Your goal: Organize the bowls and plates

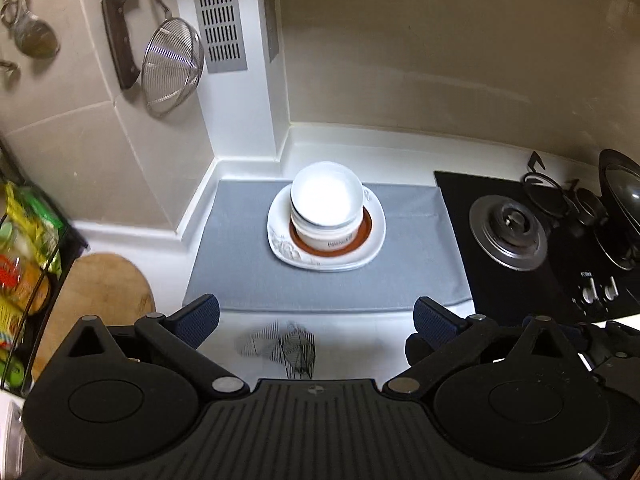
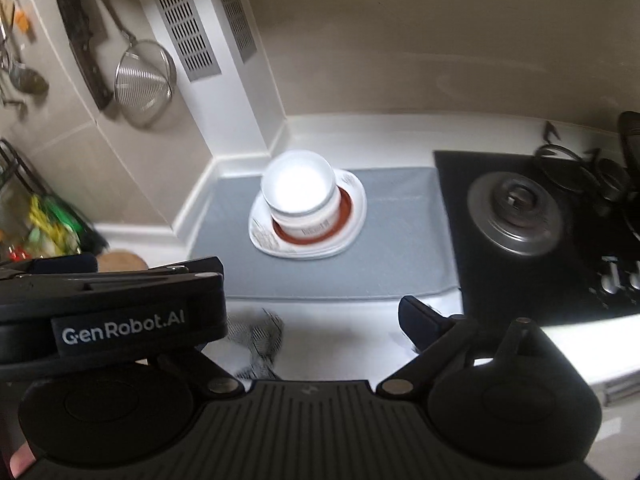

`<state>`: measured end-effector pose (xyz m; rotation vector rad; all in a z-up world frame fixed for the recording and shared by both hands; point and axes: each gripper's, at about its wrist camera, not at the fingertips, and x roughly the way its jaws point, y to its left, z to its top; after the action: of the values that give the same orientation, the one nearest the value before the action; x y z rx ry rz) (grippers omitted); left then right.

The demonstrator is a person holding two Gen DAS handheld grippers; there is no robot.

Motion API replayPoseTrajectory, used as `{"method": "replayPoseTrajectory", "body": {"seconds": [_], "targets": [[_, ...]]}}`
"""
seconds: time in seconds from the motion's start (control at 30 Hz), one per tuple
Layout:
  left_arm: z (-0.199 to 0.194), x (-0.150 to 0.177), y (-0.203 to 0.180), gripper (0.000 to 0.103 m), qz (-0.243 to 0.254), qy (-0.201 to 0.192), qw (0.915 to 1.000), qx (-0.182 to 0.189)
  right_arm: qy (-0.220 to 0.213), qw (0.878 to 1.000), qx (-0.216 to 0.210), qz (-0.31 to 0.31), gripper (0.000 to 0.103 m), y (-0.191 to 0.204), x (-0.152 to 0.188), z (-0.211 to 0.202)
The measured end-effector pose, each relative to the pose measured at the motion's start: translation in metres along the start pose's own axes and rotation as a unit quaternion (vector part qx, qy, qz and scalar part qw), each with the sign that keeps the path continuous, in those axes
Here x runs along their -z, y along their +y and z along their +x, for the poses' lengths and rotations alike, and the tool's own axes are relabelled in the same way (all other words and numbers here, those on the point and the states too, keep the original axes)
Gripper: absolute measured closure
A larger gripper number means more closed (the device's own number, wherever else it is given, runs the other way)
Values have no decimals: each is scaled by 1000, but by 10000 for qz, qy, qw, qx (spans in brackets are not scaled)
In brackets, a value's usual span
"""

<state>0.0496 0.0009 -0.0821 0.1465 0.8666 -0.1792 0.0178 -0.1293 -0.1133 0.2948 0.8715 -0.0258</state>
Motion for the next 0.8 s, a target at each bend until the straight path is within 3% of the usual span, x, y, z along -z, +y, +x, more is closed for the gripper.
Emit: {"method": "replayPoseTrajectory", "body": {"seconds": [0.4, 0.8], "targets": [[-42, 23, -10, 0, 63, -208, 9994, -281, -180, 9998, -46, -10, 2, 1, 18, -31], [-63, 23, -20, 0, 175, -297, 9990, -267, -292, 9995, -103, 73, 1, -5, 20, -54]]}}
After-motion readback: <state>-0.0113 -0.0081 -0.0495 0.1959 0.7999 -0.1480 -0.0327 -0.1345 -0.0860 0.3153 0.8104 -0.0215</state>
